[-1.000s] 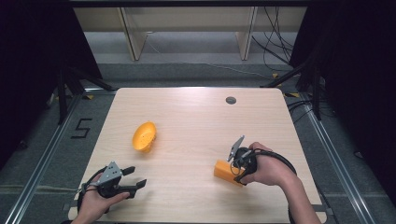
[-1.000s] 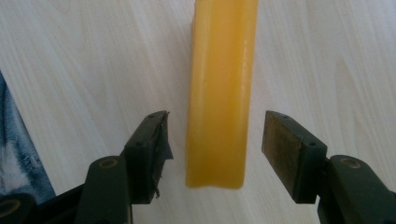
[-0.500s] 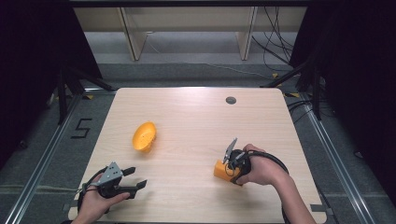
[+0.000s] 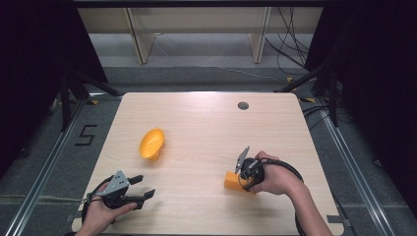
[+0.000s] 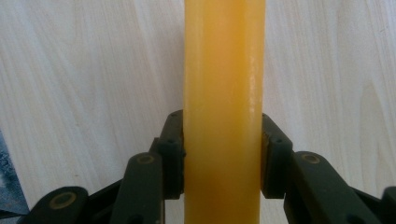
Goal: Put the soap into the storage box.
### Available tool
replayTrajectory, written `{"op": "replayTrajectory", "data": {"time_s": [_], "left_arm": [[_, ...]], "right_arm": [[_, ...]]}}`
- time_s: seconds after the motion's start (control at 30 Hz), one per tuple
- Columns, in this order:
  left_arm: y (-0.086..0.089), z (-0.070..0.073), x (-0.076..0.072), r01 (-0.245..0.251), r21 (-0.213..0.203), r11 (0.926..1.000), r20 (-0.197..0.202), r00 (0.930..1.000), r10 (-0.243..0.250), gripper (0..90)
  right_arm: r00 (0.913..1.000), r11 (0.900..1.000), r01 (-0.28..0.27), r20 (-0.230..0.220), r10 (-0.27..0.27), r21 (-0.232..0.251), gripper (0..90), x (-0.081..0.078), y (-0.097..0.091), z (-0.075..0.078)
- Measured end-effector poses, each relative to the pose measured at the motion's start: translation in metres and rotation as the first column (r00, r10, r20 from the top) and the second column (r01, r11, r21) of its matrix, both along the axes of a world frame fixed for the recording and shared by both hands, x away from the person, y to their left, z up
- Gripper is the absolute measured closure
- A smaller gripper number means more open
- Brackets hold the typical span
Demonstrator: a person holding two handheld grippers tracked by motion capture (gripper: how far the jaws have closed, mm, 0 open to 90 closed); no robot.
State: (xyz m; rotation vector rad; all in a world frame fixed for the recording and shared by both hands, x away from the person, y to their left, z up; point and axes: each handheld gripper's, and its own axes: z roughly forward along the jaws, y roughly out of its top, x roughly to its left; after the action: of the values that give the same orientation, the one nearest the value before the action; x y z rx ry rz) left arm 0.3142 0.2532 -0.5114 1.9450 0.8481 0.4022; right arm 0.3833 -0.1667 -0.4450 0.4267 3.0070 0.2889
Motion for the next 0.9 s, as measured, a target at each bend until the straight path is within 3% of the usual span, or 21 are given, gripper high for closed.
{"op": "replayTrajectory", "data": {"time_s": [0.2,0.3,0.33,0.5,0.57,0.6,0.67,0.7,0.73,0.8,0.87,0.9], "left_arm": [[-0.001,-0.001,0.0,-0.001,-0.016,0.9999,0.002,1.0,0.001,27.7],[-0.003,-0.002,-0.001,-0.011,-0.03,0.9995,-0.017,0.9998,0.011,27.7],[-0.001,-0.001,0.0,0.005,-0.009,1.0,0.001,1.0,-0.005,27.7],[-0.001,-0.001,0.0,0.009,-0.004,1.0,0.003,1.0,-0.009,27.8],[-0.001,-0.001,0.0,0.014,-0.002,0.9999,0.006,0.9999,-0.014,27.9],[-0.003,0.0,-0.001,0.013,-0.021,0.9997,0.0,0.9999,-0.013,27.9],[-0.003,0.001,-0.001,0.026,-0.013,0.9996,0.008,0.9996,-0.026,28.1],[-0.008,0.001,-0.002,0.047,-0.039,0.9981,-0.007,0.9988,-0.048,28.1],[-0.009,0.002,-0.002,0.067,-0.028,0.9974,0.011,0.9977,-0.067,28.1],[-0.012,0.002,-0.003,0.073,-0.042,0.9965,0.003,0.9974,-0.073,28.0],[-0.019,0.006,-0.003,0.125,-0.043,0.9912,0.01,0.9921,-0.125,28.0],[-0.023,0.007,-0.003,0.149,-0.053,0.9874,0.012,0.9888,-0.149,28.0]], "right_arm": [[0.9995,0.9994,0.032,-0.006,-0.032,-0.013,61.7,-0.001,0.0,0.001],[0.9997,0.9999,0.001,-0.024,-0.001,-0.012,61.8,0.001,-0.001,0.001],[0.9999,1.0,0.004,-0.014,-0.004,-0.004,61.8,0.0,-0.002,0.001],[0.9999,1.0,0.005,-0.012,-0.005,0.002,61.9,-0.002,-0.002,0.003],[0.9996,0.9997,-0.02,-0.02,0.02,0.016,61.9,-0.001,-0.002,0.006],[0.9991,0.9989,-0.037,-0.019,0.037,0.027,61.9,-0.001,-0.002,0.006],[0.9996,0.9996,-0.016,-0.023,0.017,0.025,61.9,-0.003,-0.002,0.008],[0.9987,0.9991,-0.036,-0.034,0.037,0.023,61.9,-0.005,0.0,0.011],[0.9933,0.993,-0.11,-0.032,0.111,0.043,61.9,-0.002,0.002,0.01],[0.9907,0.9907,-0.129,-0.038,0.131,0.042,61.9,-0.003,0.003,0.011],[0.9798,0.9799,-0.195,-0.035,0.197,0.04,61.9,-0.005,0.01,0.013],[0.9696,0.9688,-0.243,-0.021,0.244,0.051,61.9,-0.005,0.013,0.013]]}}
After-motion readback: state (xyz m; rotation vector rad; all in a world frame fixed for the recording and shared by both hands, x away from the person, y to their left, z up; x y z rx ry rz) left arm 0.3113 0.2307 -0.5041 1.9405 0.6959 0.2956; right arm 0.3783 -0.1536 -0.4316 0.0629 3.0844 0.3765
